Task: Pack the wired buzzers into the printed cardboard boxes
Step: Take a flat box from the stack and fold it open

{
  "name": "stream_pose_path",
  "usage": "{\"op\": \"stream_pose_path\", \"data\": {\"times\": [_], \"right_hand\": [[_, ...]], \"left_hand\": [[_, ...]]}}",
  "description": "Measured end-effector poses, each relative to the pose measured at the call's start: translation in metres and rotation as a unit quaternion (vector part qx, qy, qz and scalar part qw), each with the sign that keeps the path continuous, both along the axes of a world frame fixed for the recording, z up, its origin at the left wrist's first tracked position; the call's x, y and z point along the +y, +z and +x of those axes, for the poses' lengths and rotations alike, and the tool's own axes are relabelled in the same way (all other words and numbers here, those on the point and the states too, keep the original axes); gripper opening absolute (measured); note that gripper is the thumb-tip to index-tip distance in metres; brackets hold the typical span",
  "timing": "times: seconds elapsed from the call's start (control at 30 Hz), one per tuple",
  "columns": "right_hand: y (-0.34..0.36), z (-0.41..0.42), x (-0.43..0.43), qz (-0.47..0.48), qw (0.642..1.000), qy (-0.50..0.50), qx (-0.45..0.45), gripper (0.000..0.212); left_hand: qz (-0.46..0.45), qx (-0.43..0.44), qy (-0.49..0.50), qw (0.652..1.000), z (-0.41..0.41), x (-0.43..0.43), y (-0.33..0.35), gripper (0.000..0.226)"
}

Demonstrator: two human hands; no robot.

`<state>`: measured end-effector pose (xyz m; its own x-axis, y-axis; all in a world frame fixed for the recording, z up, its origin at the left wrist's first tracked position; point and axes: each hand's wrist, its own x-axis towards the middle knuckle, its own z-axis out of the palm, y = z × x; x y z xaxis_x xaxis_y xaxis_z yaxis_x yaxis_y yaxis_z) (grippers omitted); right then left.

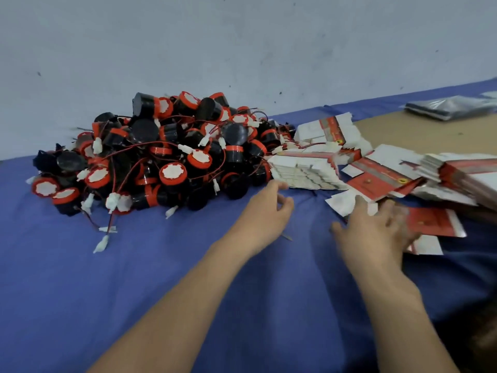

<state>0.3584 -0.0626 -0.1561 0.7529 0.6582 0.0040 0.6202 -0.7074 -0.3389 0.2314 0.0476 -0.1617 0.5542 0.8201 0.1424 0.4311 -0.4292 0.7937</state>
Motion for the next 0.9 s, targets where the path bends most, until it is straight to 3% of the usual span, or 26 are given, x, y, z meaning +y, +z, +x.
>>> {"op": "stream_pose_path", "data": {"times": [0.07, 0.17, 0.3, 0.37, 0.43, 0.5, 0.63, 0.73, 0.83, 0.9], "right_hand": [[-0.001, 0.016, -0.012, -0.023, 0.999, -0.012, 0.038, 0.058], [-0.004, 0.029, -0.025, -0.014, 1.000, 0.016, 0.012, 0.032], [0.005, 0.029, -0.037, 0.130, 0.989, 0.064, 0.016, 0.024], [0.014, 0.018, -0.039, 0.259, 0.956, 0.133, 0.030, 0.023], [0.030, -0.002, -0.037, 0.387, 0.888, 0.232, 0.094, 0.021], [0.041, -0.018, -0.031, 0.448, 0.825, 0.294, 0.180, 0.023], [0.042, -0.033, -0.020, 0.463, 0.764, 0.292, 0.342, 0.027], [0.037, -0.040, -0.009, 0.443, 0.735, 0.270, 0.436, 0.026], [0.029, -0.054, 0.008, 0.451, 0.694, 0.204, 0.522, 0.024], [0.024, -0.066, 0.020, 0.444, 0.685, 0.144, 0.560, 0.030]], "left_hand": [[-0.024, 0.016, -0.027, 0.999, 0.021, -0.004, 0.001, 0.034], [-0.061, 0.012, -0.039, 0.997, 0.038, -0.010, 0.004, 0.029], [-0.053, -0.032, -0.037, 0.997, 0.031, -0.021, 0.004, 0.024], [-0.046, -0.084, -0.039, 0.995, 0.021, -0.028, 0.005, 0.026], [-0.016, -0.154, -0.035, 0.987, 0.009, -0.036, 0.007, 0.027], [0.011, -0.215, -0.003, 0.977, -0.006, -0.042, 0.010, 0.033], [0.081, -0.251, 0.098, 0.960, -0.041, -0.048, 0.013, 0.043], [0.092, -0.241, 0.112, 0.960, -0.068, -0.052, 0.015, 0.050], [0.087, -0.229, 0.124, 0.962, -0.092, -0.054, 0.018, 0.028], [0.088, -0.237, 0.143, 0.957, -0.105, -0.057, 0.018, 0.018]]}}
